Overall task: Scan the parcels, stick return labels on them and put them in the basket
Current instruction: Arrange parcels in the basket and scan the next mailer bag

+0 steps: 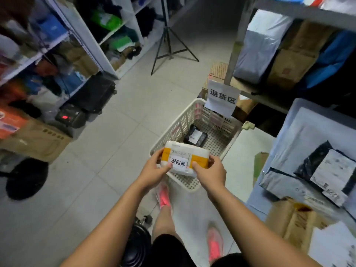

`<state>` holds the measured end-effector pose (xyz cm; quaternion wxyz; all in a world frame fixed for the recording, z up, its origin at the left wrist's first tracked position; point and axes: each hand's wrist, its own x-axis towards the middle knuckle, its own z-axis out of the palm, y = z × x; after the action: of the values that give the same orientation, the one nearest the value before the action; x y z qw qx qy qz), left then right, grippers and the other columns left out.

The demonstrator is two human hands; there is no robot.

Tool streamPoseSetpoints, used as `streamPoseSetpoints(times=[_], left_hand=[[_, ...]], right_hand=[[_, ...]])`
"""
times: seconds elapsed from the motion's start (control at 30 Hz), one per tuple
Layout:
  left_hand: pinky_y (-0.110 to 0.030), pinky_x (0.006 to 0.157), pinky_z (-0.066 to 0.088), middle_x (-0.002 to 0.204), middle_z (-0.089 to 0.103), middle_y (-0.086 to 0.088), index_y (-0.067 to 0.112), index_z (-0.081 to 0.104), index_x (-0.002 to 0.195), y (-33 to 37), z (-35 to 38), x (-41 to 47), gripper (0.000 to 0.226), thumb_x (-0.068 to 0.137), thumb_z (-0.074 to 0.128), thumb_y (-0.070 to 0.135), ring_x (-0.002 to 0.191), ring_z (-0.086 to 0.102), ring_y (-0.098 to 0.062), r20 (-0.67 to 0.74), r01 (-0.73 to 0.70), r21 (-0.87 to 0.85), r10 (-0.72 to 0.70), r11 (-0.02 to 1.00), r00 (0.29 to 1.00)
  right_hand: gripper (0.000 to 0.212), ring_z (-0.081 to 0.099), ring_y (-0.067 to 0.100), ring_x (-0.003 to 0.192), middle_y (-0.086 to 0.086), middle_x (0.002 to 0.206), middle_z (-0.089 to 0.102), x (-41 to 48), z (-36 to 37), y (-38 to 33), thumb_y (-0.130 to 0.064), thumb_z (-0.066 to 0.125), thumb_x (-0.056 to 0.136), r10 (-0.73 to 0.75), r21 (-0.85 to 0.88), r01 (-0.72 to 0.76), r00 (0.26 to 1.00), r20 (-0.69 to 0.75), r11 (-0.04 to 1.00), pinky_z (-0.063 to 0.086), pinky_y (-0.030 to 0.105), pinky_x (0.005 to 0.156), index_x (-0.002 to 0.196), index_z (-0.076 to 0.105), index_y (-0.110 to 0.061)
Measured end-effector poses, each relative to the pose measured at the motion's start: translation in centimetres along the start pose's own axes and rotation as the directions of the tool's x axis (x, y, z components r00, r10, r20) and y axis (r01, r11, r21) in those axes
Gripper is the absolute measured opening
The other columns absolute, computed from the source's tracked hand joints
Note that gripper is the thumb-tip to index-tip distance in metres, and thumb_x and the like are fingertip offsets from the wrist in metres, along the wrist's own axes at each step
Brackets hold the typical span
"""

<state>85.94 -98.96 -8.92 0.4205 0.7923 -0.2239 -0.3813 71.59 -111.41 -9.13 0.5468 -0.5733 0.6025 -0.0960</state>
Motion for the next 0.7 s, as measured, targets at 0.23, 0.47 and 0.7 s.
streamPoseSetpoints(times=[0.23,0.47,0.7], left_hand=[[-0.025,0.09,0.052,0.119,0.065,0.011,0.03,0.05,0.128,-2.7,0.3,20.2,0.045,0.09,0.069,0.014,0.108,0.062,-0.003,0.35,-0.027,-0.005,0.027,1.0,0.936],[-0.007,0.084,0.042,0.119,0.061,0.011,0.023,0.047,0.139,-9.5,5.7,37.5,0.05,0.092,0.066,0.015,0.106,0.058,-0.005,0.495,-0.078,0.15,-0.006,0.986,0.869],[-0.026,0.095,0.049,0.129,0.058,0.007,0.021,0.044,0.141,-22.5,16.5,51.5,0.049,0.096,0.062,0.018,0.113,0.057,-0.01,0.584,-0.108,0.231,-0.049,0.967,0.811]], right_hand=[[0.058,0.059,0.015,0.095,0.002,0.121,0.065,12.6,5.9,-1.8,-0.028,0.078,0.082,0.184,0.081,-0.169,0.956,-0.229,0.982,0.046,0.027,0.083,0.133,0.054,-0.017],[0.063,0.059,0.027,0.119,0.011,0.134,0.061,28.7,10.8,2.8,-0.022,0.076,0.086,0.295,0.057,-0.29,0.921,-0.253,0.955,0.046,0.037,0.103,0.142,0.048,-0.008],[0.053,0.061,0.031,0.111,0.015,0.127,0.063,45.1,15.7,15.3,-0.019,0.074,0.087,0.371,0.009,-0.385,0.883,-0.286,0.923,0.047,0.032,0.087,0.135,0.053,-0.008]])
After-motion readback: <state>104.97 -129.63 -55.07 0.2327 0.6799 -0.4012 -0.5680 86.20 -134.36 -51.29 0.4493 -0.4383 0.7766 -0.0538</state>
